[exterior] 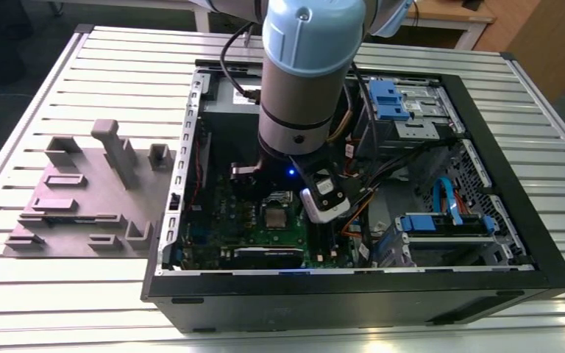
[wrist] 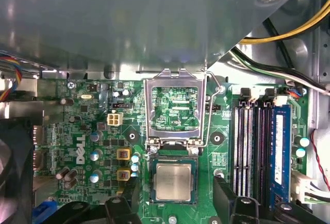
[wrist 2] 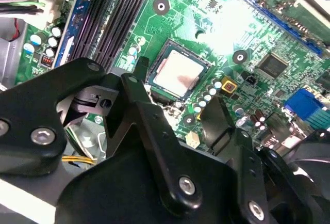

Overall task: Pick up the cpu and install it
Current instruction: 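Place the cpu into insertion slot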

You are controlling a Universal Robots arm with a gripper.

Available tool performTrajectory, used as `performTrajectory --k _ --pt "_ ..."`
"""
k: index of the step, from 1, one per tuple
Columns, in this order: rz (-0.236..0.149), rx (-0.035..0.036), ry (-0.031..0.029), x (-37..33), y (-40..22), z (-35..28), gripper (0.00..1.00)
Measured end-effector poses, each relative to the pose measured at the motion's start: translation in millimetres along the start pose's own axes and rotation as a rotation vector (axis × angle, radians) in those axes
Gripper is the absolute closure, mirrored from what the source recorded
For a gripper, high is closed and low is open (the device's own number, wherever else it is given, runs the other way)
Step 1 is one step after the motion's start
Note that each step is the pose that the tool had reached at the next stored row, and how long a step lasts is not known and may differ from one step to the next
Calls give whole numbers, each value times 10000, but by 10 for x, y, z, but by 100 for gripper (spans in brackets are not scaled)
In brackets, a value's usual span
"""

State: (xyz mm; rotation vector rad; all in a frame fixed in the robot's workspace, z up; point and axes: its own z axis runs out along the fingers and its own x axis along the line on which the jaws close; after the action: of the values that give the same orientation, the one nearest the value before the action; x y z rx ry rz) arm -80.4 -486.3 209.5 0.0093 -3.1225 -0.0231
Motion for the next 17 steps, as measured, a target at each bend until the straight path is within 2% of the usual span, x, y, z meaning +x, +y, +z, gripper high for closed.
performTrajectory --k 5,7,8,10,11,13,14,16,17 --pt "0 2 1 0 0 -2 34" --pt "0 2 1 0 0 -2 47" --pt "0 2 1 0 0 -1 47" --pt "0 2 1 0 0 -2 58" --pt "0 2 1 0 0 -2 58" --pt "0 2 1 0 0 -2 70" --pt "0 2 1 0 0 -2 70" --pt "0 2 1 0 0 -2 82" --pt "0 2 1 0 0 -2 82"
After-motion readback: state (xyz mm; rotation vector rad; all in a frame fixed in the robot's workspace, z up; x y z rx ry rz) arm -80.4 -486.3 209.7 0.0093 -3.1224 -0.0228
